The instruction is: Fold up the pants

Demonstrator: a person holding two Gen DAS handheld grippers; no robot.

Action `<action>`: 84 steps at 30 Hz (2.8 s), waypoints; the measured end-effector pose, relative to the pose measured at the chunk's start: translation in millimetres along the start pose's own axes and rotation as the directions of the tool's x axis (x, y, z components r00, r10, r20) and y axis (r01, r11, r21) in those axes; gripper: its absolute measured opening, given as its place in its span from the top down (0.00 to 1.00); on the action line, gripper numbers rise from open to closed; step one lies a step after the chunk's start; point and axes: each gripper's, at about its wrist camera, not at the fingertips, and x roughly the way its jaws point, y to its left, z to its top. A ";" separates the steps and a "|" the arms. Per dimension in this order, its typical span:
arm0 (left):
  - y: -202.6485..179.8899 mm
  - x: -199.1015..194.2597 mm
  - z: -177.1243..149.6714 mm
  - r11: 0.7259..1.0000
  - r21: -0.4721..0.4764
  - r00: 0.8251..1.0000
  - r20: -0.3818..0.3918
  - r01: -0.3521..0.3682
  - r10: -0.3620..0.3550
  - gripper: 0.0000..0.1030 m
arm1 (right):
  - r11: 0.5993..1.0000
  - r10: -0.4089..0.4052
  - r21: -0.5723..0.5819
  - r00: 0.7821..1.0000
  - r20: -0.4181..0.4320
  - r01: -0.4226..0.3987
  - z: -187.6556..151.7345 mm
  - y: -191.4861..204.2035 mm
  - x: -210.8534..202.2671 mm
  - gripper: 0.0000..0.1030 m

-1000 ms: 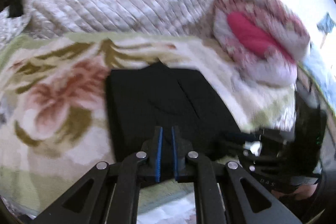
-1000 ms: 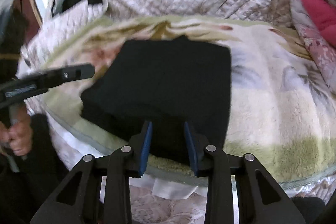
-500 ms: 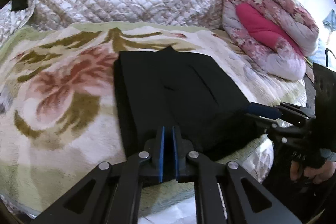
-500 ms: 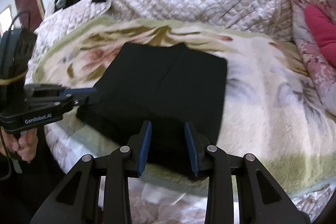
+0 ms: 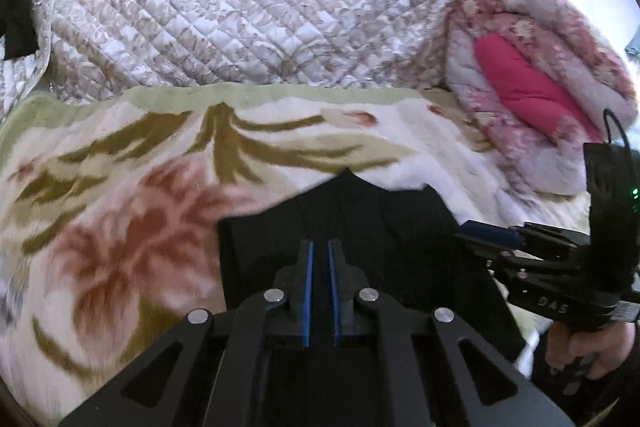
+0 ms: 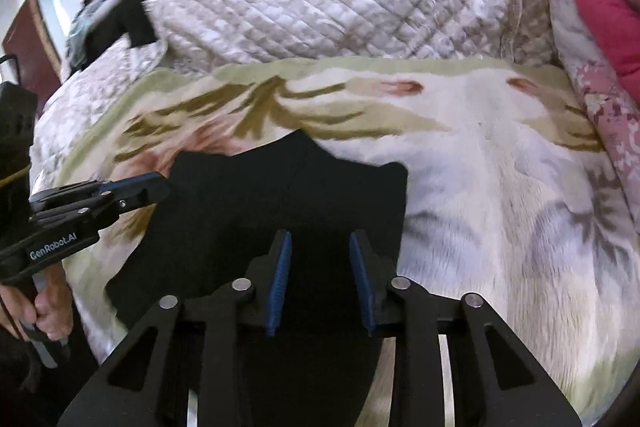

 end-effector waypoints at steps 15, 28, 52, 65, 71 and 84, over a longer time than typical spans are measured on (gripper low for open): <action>6.3 37.8 -6.3 0.998 0.028 0.998 -0.022 -0.055 0.055 0.90 | 0.992 -0.040 0.118 0.998 -0.040 0.045 12.8 -47.0 37.2 0.68; -7.3 -6.5 -17.8 0.995 0.020 0.995 -0.021 -0.099 0.099 0.89 | 1.000 -0.001 -0.012 1.000 0.016 0.001 -14.0 10.3 -19.1 0.66; -1.3 -29.1 -63.5 0.993 -0.026 0.992 -0.060 -0.113 0.111 0.70 | 0.995 0.021 -0.098 0.996 -0.085 -0.029 -51.7 47.5 -16.4 0.65; 19.8 -36.7 -66.6 0.993 -0.075 0.995 -0.049 -0.095 0.092 0.58 | 0.999 0.019 -0.040 0.999 -0.045 -0.020 -46.6 25.9 -35.3 0.55; 40.2 -34.2 -63.0 0.982 -0.187 0.999 -0.047 -0.003 -0.006 0.57 | 0.989 0.055 0.135 0.998 -0.025 -0.051 -41.9 -20.6 -37.7 0.51; 50.0 2.1 -51.5 0.954 -0.274 0.989 -0.049 0.122 -0.141 0.42 | 0.914 0.259 0.331 0.965 -0.028 -0.235 -34.2 -52.3 2.1 0.47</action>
